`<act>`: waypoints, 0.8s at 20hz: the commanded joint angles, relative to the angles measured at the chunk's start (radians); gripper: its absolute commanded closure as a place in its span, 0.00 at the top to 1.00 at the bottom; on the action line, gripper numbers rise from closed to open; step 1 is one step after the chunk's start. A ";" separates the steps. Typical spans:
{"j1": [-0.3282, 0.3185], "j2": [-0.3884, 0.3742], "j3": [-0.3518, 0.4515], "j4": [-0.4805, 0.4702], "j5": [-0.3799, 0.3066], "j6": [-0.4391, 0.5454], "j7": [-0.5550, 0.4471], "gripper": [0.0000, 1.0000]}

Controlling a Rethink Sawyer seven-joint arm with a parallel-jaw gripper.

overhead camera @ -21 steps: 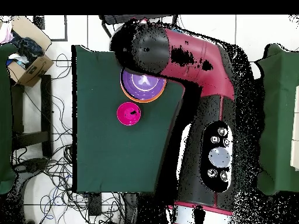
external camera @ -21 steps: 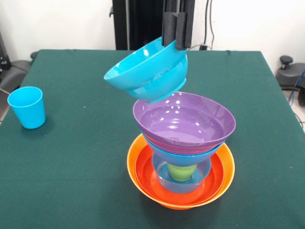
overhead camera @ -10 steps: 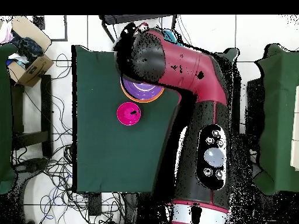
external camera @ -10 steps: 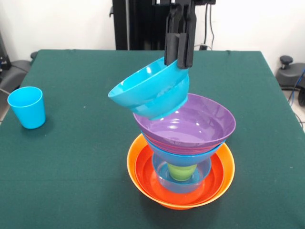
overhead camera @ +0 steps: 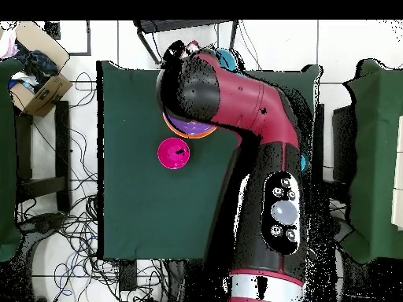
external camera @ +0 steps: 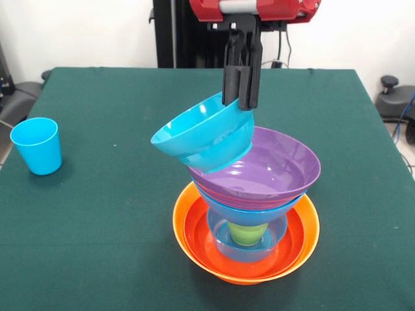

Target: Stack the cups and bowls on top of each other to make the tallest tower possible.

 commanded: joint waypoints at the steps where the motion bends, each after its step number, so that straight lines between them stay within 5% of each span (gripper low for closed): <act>1: 0.028 0.065 0.041 0.137 0.012 -0.022 0.160 0.00; 16: 0.025 0.060 0.050 0.164 0.015 -0.038 0.152 0.00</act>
